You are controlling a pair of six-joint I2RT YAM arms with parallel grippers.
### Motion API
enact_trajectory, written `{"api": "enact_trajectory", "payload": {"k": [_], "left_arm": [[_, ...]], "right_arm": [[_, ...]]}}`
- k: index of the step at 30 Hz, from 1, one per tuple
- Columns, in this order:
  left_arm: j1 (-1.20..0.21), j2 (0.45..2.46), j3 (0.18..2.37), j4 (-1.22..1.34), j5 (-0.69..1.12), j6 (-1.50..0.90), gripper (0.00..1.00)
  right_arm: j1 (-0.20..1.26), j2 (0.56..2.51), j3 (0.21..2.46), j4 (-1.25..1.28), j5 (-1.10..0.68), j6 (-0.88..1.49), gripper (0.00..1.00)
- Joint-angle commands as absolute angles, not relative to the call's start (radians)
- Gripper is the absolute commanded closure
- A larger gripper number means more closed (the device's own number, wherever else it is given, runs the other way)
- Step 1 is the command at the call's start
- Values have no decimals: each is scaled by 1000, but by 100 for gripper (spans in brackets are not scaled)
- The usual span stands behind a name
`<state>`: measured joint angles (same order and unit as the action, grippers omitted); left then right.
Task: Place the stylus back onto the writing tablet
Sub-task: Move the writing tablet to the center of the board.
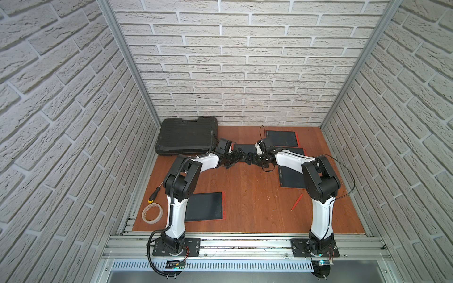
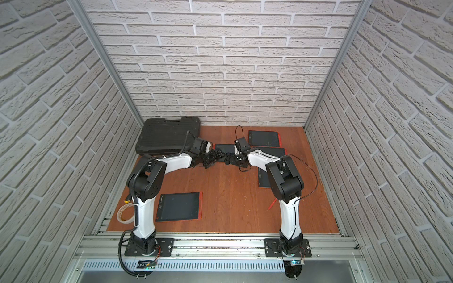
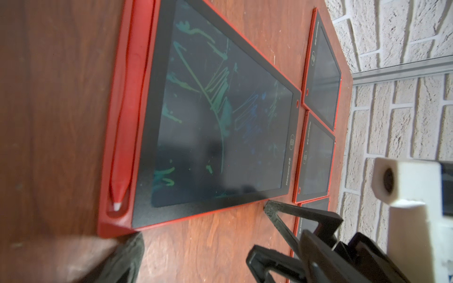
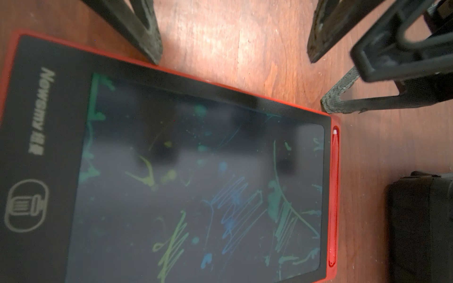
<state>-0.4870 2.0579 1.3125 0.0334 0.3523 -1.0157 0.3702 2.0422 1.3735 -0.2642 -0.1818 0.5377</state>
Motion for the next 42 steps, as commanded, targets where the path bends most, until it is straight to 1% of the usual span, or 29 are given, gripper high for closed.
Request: {"api": "enact_trajectory", "payload": {"k": [1,5,9,15,20,26,30,33,40,42], "left_arm": [[-474,2097,1313,-29,343,-976,2],[-470,2049,1318,-66,340,-924,2],[-454,1982,1316,-113,361,-889,2],[-412,1879,1362,-242,384,-800,2],[-381,1832,1457,-366,405,-677,2],[-346,1813,1546,-413,512,-556,2],[-326,1817,1630,-486,604,-431,2],[-319,1808,1665,-532,634,-358,2],[-321,1795,1693,-662,828,-234,2],[-333,1794,1711,-716,854,-203,2]], "right_arm": [[365,2037,1353,-275,-196,516,8],[367,1985,1299,-257,-192,503,8],[373,1892,1233,-258,-204,502,9],[425,1753,1109,-261,-163,488,9],[520,1649,1039,-288,-94,498,12],[666,1570,991,-297,-12,532,16],[780,1543,995,-329,71,549,16],[859,1544,1010,-365,121,561,16],[994,1606,1073,-471,156,585,16],[1025,1638,1103,-505,175,577,16]]}}
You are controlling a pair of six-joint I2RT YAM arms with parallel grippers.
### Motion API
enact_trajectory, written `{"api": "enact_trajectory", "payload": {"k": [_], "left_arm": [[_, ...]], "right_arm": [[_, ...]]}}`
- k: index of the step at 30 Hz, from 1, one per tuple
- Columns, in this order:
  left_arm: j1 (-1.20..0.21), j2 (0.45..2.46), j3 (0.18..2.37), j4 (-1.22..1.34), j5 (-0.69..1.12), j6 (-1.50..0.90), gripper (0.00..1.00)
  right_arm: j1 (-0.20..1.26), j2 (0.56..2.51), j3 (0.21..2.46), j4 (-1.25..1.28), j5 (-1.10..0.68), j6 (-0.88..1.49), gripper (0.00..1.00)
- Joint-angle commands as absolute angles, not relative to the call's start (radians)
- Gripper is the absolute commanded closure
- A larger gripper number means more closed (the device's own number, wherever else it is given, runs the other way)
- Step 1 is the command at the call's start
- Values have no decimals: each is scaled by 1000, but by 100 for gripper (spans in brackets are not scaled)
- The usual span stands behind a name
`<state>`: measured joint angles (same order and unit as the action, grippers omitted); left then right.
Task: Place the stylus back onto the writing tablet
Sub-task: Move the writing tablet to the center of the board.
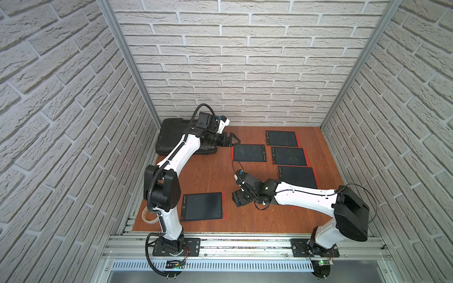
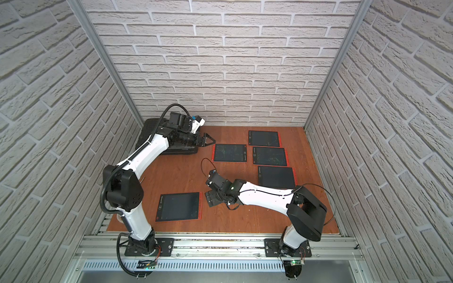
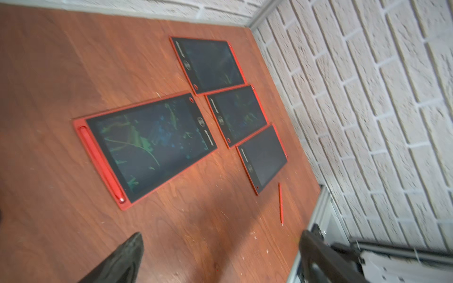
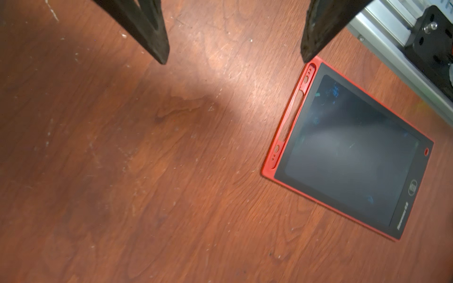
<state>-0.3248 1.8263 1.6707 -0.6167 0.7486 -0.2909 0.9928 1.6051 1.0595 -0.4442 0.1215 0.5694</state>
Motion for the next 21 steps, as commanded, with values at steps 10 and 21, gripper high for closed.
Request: {"api": "enact_trajectory", "payload": {"k": [10,21], "left_arm": [[-400,1729,1666,-683,785,-236,2],[-429,1699,1645,-659,723,-241,2]], "right_arm": [[1082,1795,1265,-584,192,570,16],[1118,1927,1386,-670,245,612,28]]}}
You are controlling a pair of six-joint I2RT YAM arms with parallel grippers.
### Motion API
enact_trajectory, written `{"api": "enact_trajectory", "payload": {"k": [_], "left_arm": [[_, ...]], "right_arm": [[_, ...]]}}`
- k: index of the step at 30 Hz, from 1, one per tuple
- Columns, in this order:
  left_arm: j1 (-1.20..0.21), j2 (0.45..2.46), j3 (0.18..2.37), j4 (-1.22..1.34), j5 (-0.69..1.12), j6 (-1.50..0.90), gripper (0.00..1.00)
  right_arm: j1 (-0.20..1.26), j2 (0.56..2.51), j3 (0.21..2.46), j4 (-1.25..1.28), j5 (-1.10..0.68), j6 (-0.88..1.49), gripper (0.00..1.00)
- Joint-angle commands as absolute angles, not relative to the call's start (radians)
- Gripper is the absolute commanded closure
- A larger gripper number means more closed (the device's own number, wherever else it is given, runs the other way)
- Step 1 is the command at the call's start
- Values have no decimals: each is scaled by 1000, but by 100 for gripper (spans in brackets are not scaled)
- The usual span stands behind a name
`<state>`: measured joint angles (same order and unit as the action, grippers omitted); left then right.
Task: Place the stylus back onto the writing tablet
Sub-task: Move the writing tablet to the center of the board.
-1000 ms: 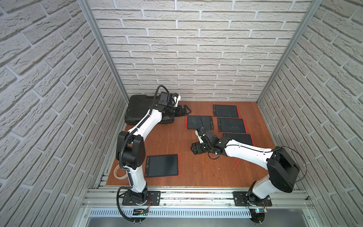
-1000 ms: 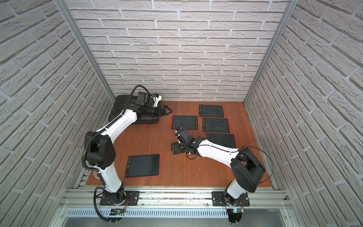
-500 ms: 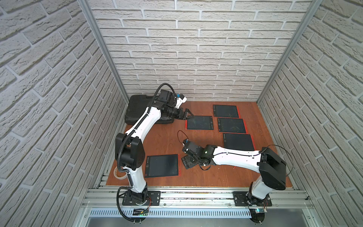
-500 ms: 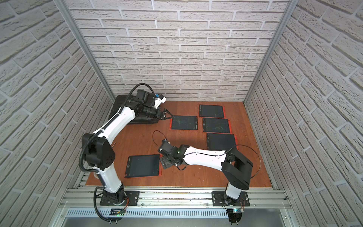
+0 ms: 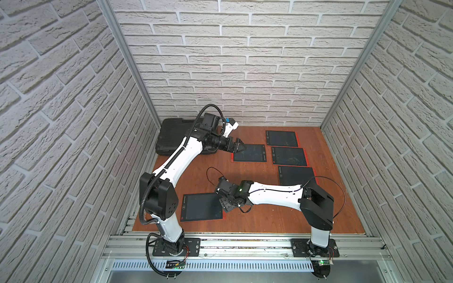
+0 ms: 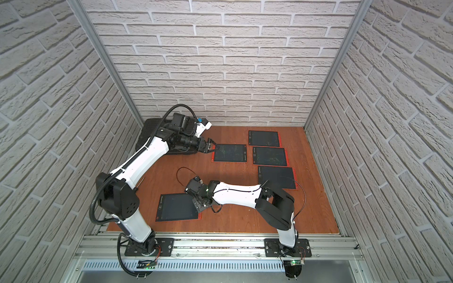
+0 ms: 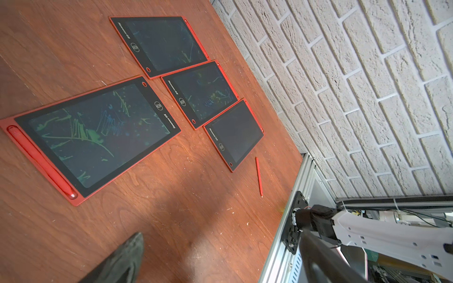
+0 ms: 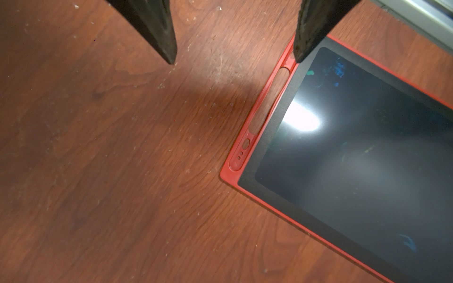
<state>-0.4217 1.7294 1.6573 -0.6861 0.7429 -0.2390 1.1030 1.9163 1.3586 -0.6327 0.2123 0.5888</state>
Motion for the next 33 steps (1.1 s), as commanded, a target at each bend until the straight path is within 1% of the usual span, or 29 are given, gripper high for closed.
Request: {"api": "enact_trajectory", "payload": {"k": [1,6,21,33], "left_arm": [[-430,1699,1646,-659,712,-241,2],[-434,1708,1653,-680,675,-233,2],[-448,1697,1643,-667,653,-233,2],[-461,1697,1641,-669,640,-232,2]], "right_arm": [[1120,1936,1395,-677,249,615,30],[1125,1964,1423,-691,242,636,39],[1131,2065,1496,-743,260,635,42],[1114,2089,1488,-791,331,652,50]]}}
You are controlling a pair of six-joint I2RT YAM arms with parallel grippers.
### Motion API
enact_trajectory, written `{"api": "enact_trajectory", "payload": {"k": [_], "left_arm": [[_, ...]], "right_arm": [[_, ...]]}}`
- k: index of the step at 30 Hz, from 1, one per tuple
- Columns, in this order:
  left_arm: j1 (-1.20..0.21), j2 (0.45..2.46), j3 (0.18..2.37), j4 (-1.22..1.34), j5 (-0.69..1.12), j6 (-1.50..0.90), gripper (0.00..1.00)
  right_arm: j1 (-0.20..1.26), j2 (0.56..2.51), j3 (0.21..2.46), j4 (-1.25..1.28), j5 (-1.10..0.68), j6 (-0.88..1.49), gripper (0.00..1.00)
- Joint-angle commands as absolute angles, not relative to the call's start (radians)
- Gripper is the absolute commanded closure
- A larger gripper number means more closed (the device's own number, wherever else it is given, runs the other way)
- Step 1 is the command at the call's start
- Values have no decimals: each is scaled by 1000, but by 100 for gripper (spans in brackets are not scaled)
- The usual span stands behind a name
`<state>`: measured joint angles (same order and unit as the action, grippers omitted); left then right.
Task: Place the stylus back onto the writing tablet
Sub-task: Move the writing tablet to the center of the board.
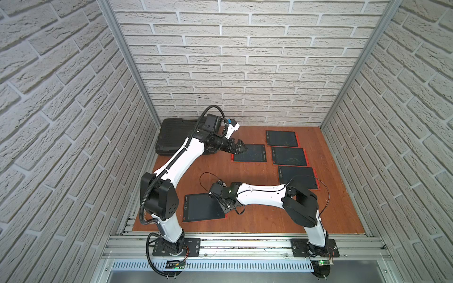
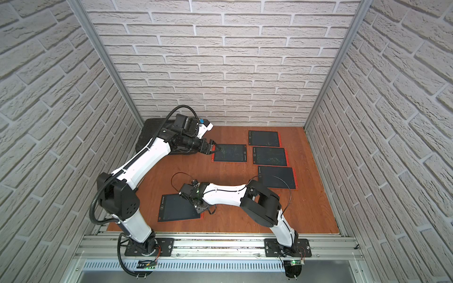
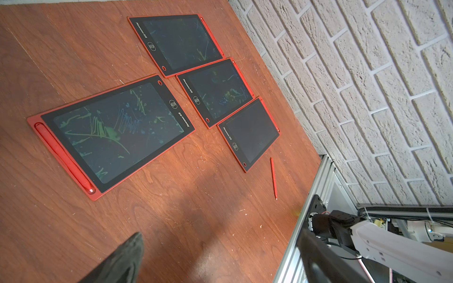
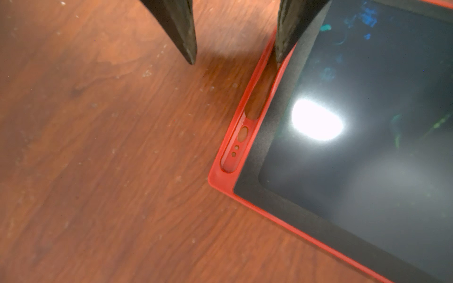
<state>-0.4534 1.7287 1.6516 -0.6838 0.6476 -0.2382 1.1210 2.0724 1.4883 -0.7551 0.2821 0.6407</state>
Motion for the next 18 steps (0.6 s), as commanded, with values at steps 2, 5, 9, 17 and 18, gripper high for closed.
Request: {"api": "enact_trajectory", "payload": {"k": [2,5,9,17,18], "left_arm": [[-461,1696,1640,-670,637,-230,2],[-461,1694,1641,-670,632,-230,2],[-463,1693,1640,-670,632,-229,2],[-465,1690,1640,-672,627,-225,2],[-465,1690,1640,-672,625,-225,2]], "right_arm": [[1094,2075,1464,-776,323,648,52],[1062,2055,1431,-754,321,636,55],[1014,2044,1403,-745,318,624,59],[903,2004,1338,-703,309,603,63],[889,2001,1332,-700,306,600,64]]}}
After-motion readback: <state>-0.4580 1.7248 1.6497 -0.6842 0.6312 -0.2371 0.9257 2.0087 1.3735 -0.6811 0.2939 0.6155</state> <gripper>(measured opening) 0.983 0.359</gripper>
